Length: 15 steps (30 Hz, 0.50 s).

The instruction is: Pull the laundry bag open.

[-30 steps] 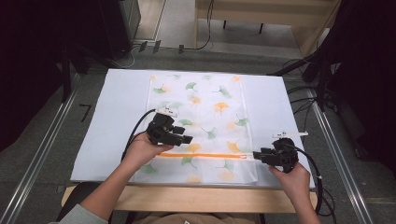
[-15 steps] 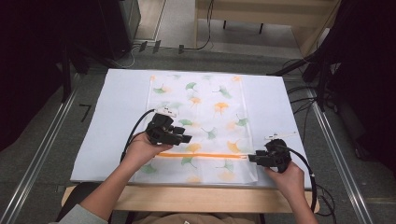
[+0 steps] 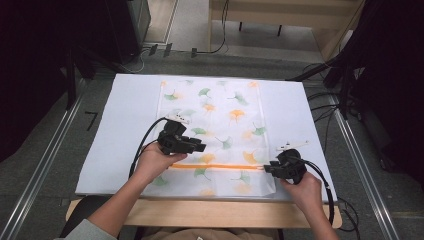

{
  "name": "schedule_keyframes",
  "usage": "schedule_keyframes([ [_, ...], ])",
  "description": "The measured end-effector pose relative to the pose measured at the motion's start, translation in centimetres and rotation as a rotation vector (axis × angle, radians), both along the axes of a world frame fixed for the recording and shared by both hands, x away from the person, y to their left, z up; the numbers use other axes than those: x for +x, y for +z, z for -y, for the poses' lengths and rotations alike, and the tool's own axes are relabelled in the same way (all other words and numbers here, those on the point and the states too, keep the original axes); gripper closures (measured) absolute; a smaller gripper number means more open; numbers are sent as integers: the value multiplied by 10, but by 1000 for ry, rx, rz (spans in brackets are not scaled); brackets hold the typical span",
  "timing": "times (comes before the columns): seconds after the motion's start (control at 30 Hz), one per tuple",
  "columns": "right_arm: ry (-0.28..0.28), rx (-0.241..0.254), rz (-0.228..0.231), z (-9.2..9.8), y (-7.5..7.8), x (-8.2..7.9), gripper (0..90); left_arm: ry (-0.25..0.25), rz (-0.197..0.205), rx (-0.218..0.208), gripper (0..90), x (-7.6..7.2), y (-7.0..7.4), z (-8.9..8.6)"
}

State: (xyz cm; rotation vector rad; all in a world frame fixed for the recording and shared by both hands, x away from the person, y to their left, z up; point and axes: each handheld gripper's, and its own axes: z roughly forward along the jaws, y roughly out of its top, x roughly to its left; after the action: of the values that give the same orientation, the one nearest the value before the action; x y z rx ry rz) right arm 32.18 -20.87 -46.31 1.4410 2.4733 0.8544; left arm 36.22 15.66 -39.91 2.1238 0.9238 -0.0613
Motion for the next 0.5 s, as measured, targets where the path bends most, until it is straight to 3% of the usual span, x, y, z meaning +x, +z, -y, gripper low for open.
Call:
schedule_keyframes([
  [0.17,11,3,-5,-2,0,0,807,-20,41,65,646,-3,-3,5],
  [0.23,19,12,-14,-4,0,0,840,-25,34,81,585,-2,-5,8],
  [0.37,17,21,-53,-4,3,5,853,-50,28,73,533,-3,-9,13],
  [0.5,19,30,-52,-4,7,5,854,-75,40,65,528,-7,-12,17],
])
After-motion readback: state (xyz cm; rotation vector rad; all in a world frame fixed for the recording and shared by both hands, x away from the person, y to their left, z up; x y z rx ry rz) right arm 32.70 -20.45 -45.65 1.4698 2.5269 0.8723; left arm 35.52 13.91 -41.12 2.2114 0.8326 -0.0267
